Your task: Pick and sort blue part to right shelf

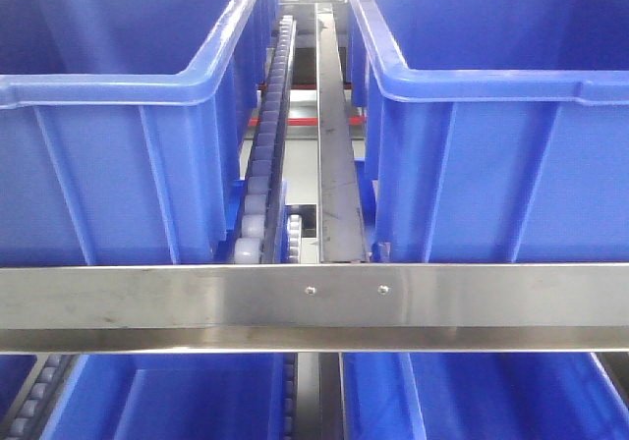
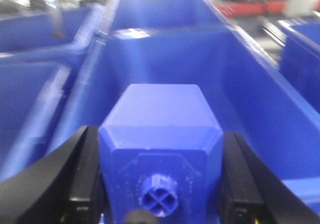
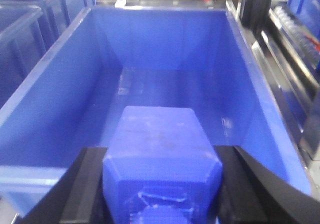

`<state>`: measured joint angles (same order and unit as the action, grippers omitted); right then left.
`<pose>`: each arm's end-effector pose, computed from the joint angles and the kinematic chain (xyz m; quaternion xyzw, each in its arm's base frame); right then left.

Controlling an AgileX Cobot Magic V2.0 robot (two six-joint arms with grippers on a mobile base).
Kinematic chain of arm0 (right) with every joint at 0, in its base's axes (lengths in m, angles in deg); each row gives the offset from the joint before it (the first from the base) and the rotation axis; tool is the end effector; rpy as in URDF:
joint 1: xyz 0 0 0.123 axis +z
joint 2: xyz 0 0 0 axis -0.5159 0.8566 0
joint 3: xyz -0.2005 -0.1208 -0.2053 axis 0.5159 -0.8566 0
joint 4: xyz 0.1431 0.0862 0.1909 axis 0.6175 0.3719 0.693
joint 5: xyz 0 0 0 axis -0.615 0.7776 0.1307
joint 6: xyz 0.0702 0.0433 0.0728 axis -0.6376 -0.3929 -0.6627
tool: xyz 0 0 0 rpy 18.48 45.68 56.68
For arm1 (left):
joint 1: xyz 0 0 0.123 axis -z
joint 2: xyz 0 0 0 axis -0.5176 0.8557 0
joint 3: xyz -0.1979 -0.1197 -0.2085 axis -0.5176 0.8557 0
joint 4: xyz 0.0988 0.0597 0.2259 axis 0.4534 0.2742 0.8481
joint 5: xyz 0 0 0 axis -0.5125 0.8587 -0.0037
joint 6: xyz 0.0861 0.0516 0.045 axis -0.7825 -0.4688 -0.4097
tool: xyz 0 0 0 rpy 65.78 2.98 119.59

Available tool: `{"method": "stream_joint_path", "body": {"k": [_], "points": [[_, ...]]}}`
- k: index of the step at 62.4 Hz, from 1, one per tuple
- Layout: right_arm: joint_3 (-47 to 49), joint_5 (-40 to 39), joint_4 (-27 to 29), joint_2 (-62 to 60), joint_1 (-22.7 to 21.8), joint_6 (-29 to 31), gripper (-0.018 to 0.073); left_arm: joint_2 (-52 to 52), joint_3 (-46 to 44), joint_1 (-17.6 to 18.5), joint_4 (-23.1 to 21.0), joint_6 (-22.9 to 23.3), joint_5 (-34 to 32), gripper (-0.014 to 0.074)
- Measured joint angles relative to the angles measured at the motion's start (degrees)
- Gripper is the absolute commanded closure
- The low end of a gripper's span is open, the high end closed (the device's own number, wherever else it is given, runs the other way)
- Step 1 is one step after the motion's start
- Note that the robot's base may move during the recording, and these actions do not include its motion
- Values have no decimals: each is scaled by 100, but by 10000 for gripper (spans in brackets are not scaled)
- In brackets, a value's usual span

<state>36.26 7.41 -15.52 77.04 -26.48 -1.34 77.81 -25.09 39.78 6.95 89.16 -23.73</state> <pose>0.1076 0.0069 0.3276 -0.0021 0.7471 0.0411 0.6634 0.1058 -0.0138 0.3409 0.0757 0.7318 -0.0184 0.6770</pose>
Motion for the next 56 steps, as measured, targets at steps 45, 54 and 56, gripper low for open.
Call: {"method": "stream_joint_path", "body": {"k": [45,54,56], "points": [[1103,-1872,-14,3797,114,0,111,3956,-1754,632,0,-4,-1080,146],[1153,-1949,-18,4024,114,0,58,4221,-1917,632,-123,-4,-1092,59],[1153,-1959,-18,4036,114,0,38,4234,-1931,632,-135,-4,-1092,59]]}}
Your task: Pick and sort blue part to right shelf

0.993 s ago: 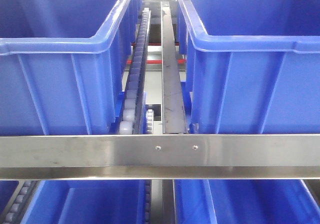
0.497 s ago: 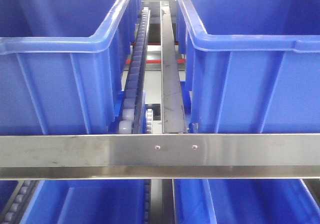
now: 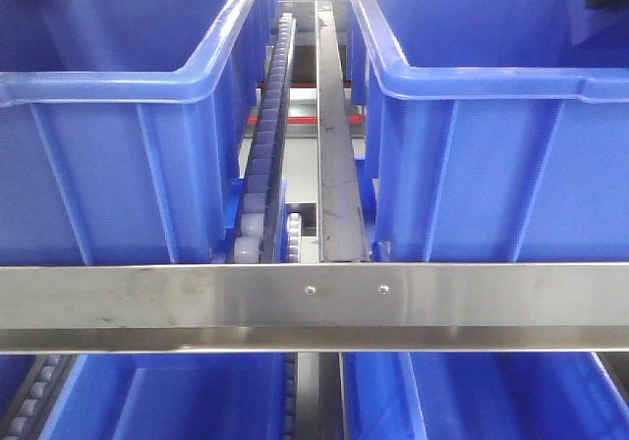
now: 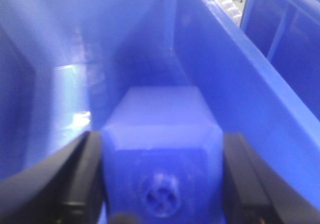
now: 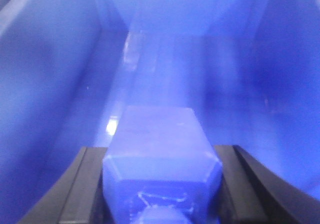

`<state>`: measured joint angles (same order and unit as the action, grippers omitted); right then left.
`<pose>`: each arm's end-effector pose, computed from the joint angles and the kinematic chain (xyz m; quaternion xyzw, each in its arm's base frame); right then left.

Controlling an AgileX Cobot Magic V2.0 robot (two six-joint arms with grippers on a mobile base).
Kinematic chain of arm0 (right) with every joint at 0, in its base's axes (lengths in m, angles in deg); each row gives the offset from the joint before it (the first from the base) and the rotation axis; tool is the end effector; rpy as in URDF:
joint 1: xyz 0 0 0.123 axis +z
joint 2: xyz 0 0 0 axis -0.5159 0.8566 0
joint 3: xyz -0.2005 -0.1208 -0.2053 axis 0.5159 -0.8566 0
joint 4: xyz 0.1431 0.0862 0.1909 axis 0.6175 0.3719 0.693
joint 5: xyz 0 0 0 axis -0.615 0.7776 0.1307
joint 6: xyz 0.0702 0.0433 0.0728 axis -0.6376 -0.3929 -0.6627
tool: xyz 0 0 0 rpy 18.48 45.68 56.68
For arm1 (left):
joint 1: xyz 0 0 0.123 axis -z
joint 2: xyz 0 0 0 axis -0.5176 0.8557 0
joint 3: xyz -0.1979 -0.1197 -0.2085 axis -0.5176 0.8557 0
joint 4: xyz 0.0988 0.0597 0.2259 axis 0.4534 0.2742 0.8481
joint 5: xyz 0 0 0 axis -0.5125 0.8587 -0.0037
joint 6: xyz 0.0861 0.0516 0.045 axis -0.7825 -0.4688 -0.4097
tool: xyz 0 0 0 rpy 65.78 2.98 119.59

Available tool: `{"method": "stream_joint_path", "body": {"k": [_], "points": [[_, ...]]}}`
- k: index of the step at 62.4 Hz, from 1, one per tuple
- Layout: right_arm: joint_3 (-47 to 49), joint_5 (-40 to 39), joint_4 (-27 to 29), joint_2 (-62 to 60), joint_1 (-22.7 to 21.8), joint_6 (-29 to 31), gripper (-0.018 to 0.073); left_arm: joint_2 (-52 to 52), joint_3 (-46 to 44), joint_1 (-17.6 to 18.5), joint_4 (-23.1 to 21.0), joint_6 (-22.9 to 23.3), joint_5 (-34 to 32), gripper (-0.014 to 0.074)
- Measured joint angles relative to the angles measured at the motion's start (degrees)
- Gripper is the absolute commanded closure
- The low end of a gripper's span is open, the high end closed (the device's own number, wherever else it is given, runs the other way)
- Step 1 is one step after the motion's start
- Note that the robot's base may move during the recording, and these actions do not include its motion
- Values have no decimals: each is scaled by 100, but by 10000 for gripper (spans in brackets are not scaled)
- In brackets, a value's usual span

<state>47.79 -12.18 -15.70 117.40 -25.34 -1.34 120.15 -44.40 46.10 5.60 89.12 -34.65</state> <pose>0.2668 0.0284 0.3048 -0.0215 0.7984 0.0535 0.5994 0.2787 -0.0745 0.3394 0.1259 0.7935 -0.0622 0.5921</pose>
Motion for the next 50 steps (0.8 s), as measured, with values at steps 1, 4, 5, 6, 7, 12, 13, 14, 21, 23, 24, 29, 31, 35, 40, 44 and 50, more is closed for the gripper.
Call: {"method": "stream_joint_path", "body": {"k": [1,4,5,6,7,12,13,14,21,23,24,29,31,35,40,44,50], "points": [[0,1,0,0,0,0,31,13,0,0,-13,0,0,59],[14,-40,0,14,0,0,8,27,-13,0,-21,0,0,59],[14,-54,0,14,0,0,1,39,-24,0,-26,0,0,59],[19,-64,0,14,0,0,-4,39,-24,-10,-37,0,0,59],[29,-77,0,14,0,0,-12,39,-24,-10,-36,0,0,59],[33,-87,0,14,0,0,-27,39,-34,-38,-36,0,-13,60],[33,-87,0,14,0,0,-29,39,-32,-54,-36,0,-13,60],[33,-87,0,14,0,0,-31,39,-32,-68,-46,0,-13,60],[33,-87,0,14,0,0,-31,39,-32,-183,-49,0,-13,60],[33,-87,0,14,0,0,-31,39,-36,-208,-49,0,-13,61],[33,-87,0,14,0,0,-31,39,-46,-209,-49,0,-13,61],[33,-87,0,14,0,0,-30,39,-46,-245,-49,0,-13,67],[33,-87,0,14,0,0,-29,39,-46,-254,-49,0,-13,80],[33,-87,0,14,0,0,-28,39,-46,-254,-49,0,-13,129],[33,-87,-9,-9,0,0,-28,26,-46,-257,-49,0,19,227],[33,-87,-9,-73,0,0,-17,-47,-46,-266,-49,0,83,336],[33,-87,-9,-206,-42,0,90,-206,-46,-266,-49,0,114,476]]}}
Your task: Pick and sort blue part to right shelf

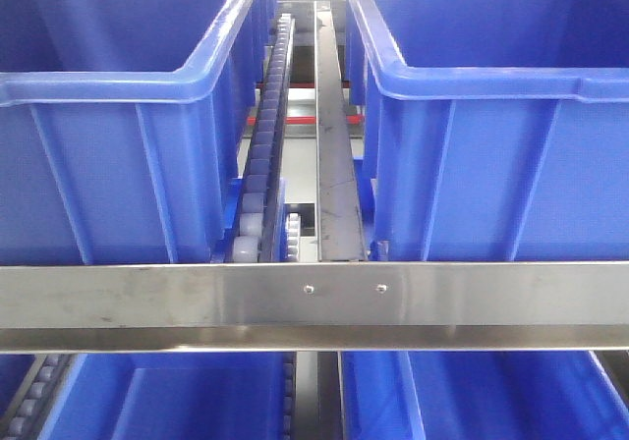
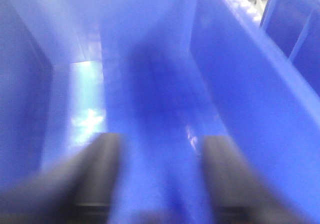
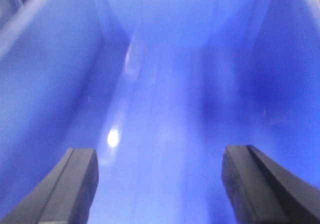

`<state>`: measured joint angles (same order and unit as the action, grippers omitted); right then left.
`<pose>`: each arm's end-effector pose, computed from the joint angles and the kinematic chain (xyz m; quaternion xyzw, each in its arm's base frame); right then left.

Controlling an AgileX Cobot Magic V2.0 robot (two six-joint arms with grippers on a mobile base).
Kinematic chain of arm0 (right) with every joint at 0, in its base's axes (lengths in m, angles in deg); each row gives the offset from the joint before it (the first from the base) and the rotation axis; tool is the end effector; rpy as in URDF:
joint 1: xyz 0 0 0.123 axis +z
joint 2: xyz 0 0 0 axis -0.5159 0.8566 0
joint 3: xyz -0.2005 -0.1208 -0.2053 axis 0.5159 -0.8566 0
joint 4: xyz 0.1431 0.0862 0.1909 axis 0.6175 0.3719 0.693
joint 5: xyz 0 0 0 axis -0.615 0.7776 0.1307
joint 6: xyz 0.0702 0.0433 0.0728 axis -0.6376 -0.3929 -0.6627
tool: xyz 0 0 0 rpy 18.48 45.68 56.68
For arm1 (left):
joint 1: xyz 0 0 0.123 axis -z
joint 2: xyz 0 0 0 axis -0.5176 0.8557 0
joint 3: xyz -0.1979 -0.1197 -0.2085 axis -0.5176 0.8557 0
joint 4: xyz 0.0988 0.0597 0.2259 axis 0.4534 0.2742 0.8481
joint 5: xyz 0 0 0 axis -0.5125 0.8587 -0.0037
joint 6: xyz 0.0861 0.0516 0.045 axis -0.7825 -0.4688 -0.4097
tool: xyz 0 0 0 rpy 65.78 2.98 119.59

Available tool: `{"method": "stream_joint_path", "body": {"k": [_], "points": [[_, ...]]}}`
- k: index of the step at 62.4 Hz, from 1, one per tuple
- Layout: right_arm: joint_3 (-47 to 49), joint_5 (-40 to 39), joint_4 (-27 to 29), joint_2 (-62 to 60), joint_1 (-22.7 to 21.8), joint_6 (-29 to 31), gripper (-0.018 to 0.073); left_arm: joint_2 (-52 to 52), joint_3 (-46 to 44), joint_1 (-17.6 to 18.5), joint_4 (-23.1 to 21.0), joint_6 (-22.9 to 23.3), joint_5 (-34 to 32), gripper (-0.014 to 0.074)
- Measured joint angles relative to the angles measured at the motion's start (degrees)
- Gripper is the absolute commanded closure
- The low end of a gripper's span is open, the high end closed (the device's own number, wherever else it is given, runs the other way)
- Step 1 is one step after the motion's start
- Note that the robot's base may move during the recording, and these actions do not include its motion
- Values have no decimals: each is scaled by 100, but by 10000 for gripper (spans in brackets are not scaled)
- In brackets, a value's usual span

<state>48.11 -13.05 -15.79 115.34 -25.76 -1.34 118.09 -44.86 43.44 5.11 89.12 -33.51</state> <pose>0.2613 0.0261 0.3178 -0.0194 0.7811 0.0531 0.6219 0.2741 -0.0596 0.3503 0.1026 0.7896 -0.0511 0.6029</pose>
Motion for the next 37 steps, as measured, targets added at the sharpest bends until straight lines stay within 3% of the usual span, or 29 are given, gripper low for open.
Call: {"method": "stream_joint_path", "body": {"k": [13,37], "points": [[0,21,0,-265,-257,0,543,-256,0,-224,0,0,23,474],[0,185,66,-517,-297,0,529,-642,0,-743,0,0,226,473]]}}
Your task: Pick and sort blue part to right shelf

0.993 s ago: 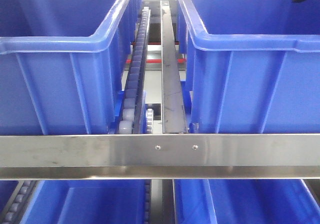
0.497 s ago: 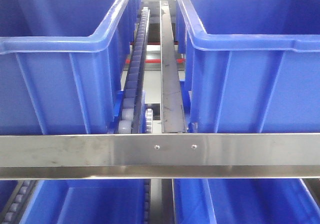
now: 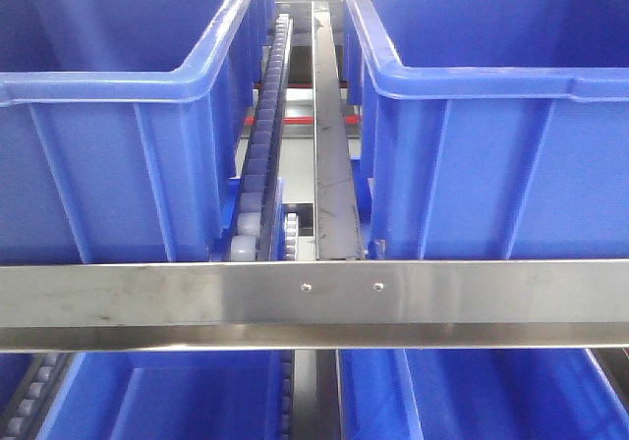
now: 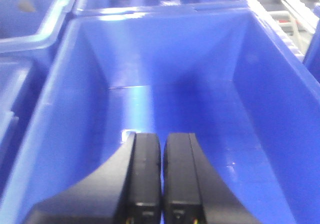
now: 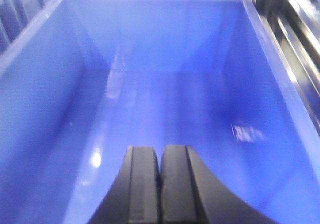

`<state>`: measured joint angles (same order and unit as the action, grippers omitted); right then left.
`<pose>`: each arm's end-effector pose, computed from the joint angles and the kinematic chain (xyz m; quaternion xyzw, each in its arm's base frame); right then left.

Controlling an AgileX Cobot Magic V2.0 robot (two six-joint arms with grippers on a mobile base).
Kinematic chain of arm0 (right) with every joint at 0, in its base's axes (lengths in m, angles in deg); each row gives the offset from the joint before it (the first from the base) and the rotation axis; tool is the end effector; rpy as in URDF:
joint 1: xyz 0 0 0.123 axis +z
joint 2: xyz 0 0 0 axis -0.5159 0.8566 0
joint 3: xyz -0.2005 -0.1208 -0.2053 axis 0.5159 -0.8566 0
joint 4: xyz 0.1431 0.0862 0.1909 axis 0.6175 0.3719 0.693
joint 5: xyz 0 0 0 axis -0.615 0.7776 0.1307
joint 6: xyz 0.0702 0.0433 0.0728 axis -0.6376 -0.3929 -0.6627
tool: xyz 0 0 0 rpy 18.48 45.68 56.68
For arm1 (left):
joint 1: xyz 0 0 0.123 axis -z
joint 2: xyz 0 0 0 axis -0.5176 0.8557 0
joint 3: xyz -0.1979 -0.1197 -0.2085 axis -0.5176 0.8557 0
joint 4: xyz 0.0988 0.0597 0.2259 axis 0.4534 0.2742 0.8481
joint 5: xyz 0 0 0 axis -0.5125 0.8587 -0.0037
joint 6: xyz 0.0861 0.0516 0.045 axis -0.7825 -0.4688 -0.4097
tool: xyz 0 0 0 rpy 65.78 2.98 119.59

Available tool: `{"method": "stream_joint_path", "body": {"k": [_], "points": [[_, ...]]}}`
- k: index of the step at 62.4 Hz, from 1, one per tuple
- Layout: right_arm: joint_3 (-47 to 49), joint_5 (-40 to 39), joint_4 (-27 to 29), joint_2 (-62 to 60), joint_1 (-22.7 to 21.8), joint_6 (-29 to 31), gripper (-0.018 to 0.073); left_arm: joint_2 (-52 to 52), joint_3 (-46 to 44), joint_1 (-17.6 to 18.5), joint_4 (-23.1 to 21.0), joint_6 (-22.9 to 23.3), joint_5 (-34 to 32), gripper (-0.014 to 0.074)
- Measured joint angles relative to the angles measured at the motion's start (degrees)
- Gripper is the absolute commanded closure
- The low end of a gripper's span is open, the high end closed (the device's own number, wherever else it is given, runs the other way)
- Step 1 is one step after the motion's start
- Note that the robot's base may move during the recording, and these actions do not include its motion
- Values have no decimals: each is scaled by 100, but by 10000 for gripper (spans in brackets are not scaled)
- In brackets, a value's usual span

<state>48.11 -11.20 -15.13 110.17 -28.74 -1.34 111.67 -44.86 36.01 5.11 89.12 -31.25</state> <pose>0.2432 0.0112 0.3372 0.0062 0.7628 0.0396 0.6454 0.2517 -0.0209 0.3760 0.0487 0.7721 -0.0112 0.6335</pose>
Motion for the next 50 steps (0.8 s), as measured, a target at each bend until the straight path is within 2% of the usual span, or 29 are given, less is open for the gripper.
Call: {"method": "stream_joint_path", "body": {"k": [14,29,50], "points": [[-232,0,38,-556,0,0,529,-687,384,-12,0,0,80,473],[-896,0,40,-1573,0,0,529,-1883,1561,-12,-4,0,101,473],[-2005,44,40,-3177,0,0,529,-3957,2989,-32,-241,0,127,473]]}}
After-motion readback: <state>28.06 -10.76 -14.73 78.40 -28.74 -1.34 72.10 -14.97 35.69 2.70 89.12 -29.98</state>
